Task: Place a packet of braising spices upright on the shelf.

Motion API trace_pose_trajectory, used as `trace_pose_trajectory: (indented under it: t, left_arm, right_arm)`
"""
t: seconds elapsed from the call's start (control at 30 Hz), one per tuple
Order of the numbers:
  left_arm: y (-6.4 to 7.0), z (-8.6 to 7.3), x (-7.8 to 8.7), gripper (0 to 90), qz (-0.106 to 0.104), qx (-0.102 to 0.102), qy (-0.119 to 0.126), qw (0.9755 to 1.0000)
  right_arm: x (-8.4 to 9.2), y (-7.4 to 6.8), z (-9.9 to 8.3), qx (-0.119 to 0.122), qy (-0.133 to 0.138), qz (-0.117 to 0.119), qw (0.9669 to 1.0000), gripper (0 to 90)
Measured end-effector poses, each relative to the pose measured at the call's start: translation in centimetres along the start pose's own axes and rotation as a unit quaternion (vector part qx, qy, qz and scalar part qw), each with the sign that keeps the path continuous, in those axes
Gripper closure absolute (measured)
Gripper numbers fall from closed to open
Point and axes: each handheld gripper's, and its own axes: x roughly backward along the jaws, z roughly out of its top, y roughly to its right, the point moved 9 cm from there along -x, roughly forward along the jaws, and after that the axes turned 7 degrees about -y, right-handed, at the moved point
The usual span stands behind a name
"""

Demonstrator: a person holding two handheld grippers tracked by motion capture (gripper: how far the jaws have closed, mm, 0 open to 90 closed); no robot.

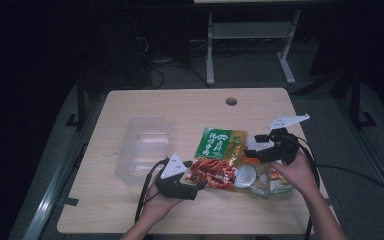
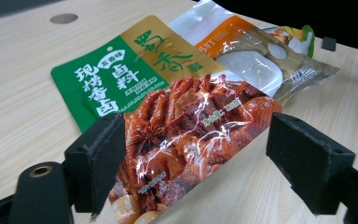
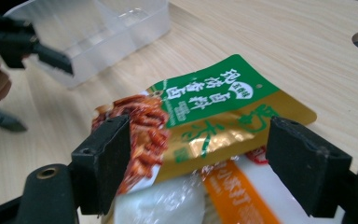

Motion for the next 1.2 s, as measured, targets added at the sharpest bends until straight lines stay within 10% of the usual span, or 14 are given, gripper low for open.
trace_pose_trajectory:
  t: [0.47,1.2]
  left_arm:
    - [0.1,-0.9,-0.7,27.0,-0.002,-0.011,-0.015,0.9998]
    - [0.2,-1.3,-1.2,31.3,-0.012,-0.004,-0.025,0.9996]
  right_arm:
    - [-4.4,3.7,-1.2,-0.083,-0.081,-0.009,0.9932,27.3]
    - [-7.5,4.3,-1.9,-0.137,-0.121,0.015,0.9829,45.6]
